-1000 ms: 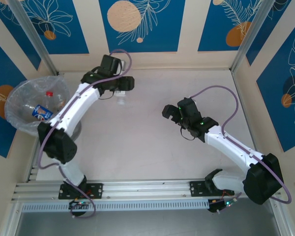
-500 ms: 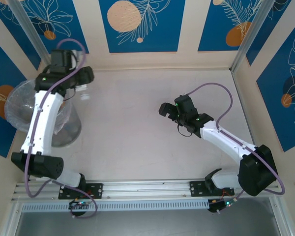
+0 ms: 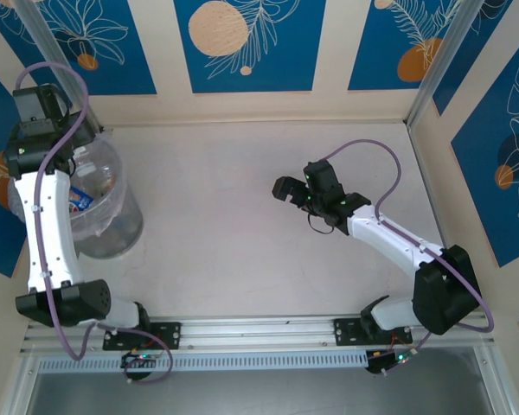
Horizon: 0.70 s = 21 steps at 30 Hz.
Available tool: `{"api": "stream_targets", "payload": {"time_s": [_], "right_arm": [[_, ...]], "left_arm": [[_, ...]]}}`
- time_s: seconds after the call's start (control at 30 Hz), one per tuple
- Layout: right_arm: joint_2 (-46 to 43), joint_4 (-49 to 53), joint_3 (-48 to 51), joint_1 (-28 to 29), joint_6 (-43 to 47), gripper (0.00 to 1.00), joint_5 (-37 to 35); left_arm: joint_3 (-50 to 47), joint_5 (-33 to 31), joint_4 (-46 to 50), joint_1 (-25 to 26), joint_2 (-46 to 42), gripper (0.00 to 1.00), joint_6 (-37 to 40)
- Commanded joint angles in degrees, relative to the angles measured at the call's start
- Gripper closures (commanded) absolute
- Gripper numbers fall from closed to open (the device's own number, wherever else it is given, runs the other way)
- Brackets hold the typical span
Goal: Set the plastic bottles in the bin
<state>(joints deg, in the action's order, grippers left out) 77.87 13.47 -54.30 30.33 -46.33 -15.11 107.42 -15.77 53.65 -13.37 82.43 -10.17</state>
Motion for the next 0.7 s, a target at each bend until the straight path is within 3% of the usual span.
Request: {"api": "stream_targets", "payload": {"time_s": [0.0,0.13,0.4,0.47,0.57,0.67], "right_arm": [[-1.37,-0.88,-0.75,-0.27,2.65,0.0,0.94],[-1.77,-1.99,-0.19,-0.44,4.08,0.0,0.63],[-0.46,-4.54,-0.36,-0.84,4.75,0.0,1.93],[0.03,-4.46,-0.8,-0.97,5.0,0.01,2.45],[0.29,-3.39,-1.58,-1.15,5.78,0.0,2.83],[-0.24,-2.84,-1.64,-1.32,6.66,0.0,2.52]], "left_arm": [[-1.54,-6.68,-2.48,-3.23,0.33,0.55,7.61],[-10.59,-7.02,-13.37,-5.93,-2.84,0.56,15.87],[-23.34,-6.58,-25.04,-9.42,-6.84,0.55,24.49],[-27.83,-3.79,-29.39,-9.83,-8.17,0.5,29.04],[-30.57,-5.16,-32.49,-9.95,-8.43,0.47,31.07],[-28.35,-3.86,-30.53,-9.94,-8.22,0.33,29.45]]}}
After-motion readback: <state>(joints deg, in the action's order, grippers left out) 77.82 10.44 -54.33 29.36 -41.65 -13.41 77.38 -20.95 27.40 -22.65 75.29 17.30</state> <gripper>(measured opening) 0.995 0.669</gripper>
